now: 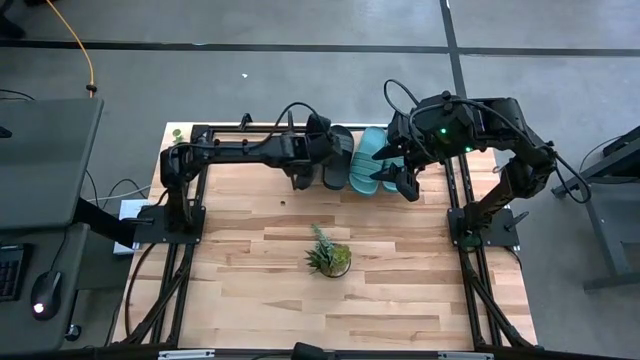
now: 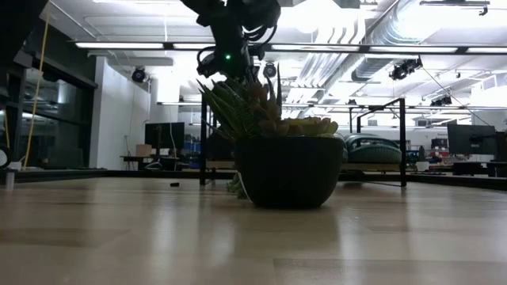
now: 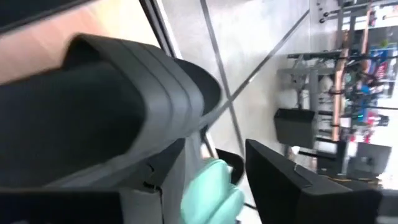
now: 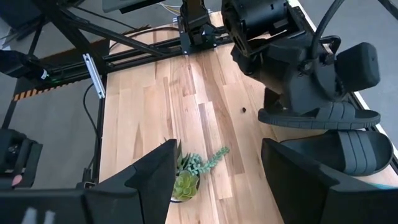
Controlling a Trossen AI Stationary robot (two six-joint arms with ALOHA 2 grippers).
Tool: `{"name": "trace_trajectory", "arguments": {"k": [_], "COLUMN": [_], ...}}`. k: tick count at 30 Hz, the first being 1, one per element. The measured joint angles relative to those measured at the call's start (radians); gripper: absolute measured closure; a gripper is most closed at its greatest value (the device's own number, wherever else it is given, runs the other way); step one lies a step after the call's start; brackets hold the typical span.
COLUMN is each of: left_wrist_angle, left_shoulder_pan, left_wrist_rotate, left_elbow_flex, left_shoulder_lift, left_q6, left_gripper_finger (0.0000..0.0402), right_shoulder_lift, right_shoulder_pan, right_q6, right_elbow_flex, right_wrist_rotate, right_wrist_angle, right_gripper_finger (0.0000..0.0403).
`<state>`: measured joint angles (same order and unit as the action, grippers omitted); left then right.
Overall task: Pick and place slides into the shelf
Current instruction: Put the black slipper on the shelf
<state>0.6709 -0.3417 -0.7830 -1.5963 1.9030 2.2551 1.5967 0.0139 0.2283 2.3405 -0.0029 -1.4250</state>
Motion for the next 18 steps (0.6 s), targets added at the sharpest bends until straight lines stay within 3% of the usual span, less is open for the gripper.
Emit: {"name": "trace_trajectory", "arguments": {"k": [5,11,18], "left_wrist_angle": [-0.157,-0.423,-0.617], "left_shoulder_pan": [0.003,0.010,0.007], "left_wrist_rotate": [0.002,0.016,0.176], "left_elbow_flex": [0.000,0.000,0.000], "left_shoulder_lift": [0.000,0.000,-0.006], "left_q6": [-0.062,-0.368,-0.756], "left_gripper_finger": [0.0261,0.0252,0.0243], "right_shoulder_lift": [0.000,0.000,0.000], "right_shoulder_pan": [-0.003,-0.018,-0.039], "right_q6": [0.000,0.004,0.011], "right_elbow_flex": [0.000,0.000,0.000], "right_wrist_rotate": [0.003,0.012,0.034], "right_wrist_angle": [0.000,-0.002,-0.073], "right_gripper_finger": [0.0178,0.0178,0.0178]}}
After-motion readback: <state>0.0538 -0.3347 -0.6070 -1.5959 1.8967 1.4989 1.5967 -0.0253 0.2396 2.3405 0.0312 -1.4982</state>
